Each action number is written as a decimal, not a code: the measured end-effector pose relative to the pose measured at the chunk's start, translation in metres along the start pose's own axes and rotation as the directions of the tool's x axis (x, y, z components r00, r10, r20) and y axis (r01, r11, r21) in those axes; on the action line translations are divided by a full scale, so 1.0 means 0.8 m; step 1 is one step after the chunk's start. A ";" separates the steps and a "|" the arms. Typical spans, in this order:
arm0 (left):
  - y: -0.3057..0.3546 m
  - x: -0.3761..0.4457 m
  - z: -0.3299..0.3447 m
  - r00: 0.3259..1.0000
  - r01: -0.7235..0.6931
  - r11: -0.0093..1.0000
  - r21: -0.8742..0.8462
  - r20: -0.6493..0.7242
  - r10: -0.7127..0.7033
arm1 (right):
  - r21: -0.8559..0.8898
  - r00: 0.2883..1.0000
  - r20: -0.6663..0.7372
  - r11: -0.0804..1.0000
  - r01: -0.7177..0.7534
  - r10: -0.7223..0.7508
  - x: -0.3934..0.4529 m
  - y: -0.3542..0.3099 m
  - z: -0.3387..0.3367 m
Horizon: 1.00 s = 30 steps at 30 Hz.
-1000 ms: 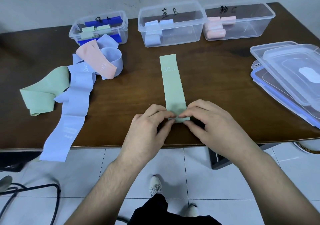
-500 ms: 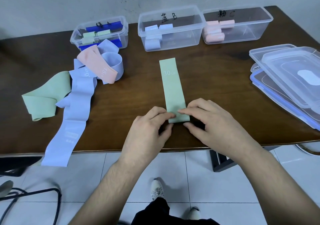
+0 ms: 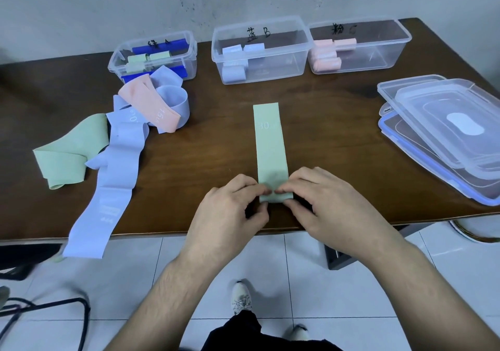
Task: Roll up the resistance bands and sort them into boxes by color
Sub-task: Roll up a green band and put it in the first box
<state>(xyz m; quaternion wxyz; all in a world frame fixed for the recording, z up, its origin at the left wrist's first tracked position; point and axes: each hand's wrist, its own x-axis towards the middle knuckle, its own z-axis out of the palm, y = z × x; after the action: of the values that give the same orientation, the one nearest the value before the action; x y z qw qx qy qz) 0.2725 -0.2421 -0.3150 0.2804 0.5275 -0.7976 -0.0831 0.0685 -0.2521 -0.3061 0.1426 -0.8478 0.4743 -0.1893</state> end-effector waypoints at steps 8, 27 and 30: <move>0.008 -0.003 -0.004 0.997 0.036 0.999 -0.012 0.061 -0.035 | 0.085 0.997 -0.080 0.996 0.002 0.005 -0.011 -0.003 0.005; 0.001 0.002 -0.004 1.000 -0.001 0.999 -0.036 0.018 0.001 | 0.172 0.995 -0.091 0.985 -0.029 0.045 0.003 0.005 0.001; 0.001 0.006 -0.008 0.998 0.033 0.999 -0.028 0.055 -0.032 | 0.145 0.997 -0.045 0.988 -0.054 0.062 0.005 0.004 -0.006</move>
<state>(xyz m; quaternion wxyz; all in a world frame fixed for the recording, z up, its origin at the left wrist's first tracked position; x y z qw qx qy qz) 0.2738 -0.2450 -0.3079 0.2648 0.5338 -0.7950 -0.1137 0.0658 -0.2575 -0.3028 0.1970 -0.8163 0.4873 -0.2395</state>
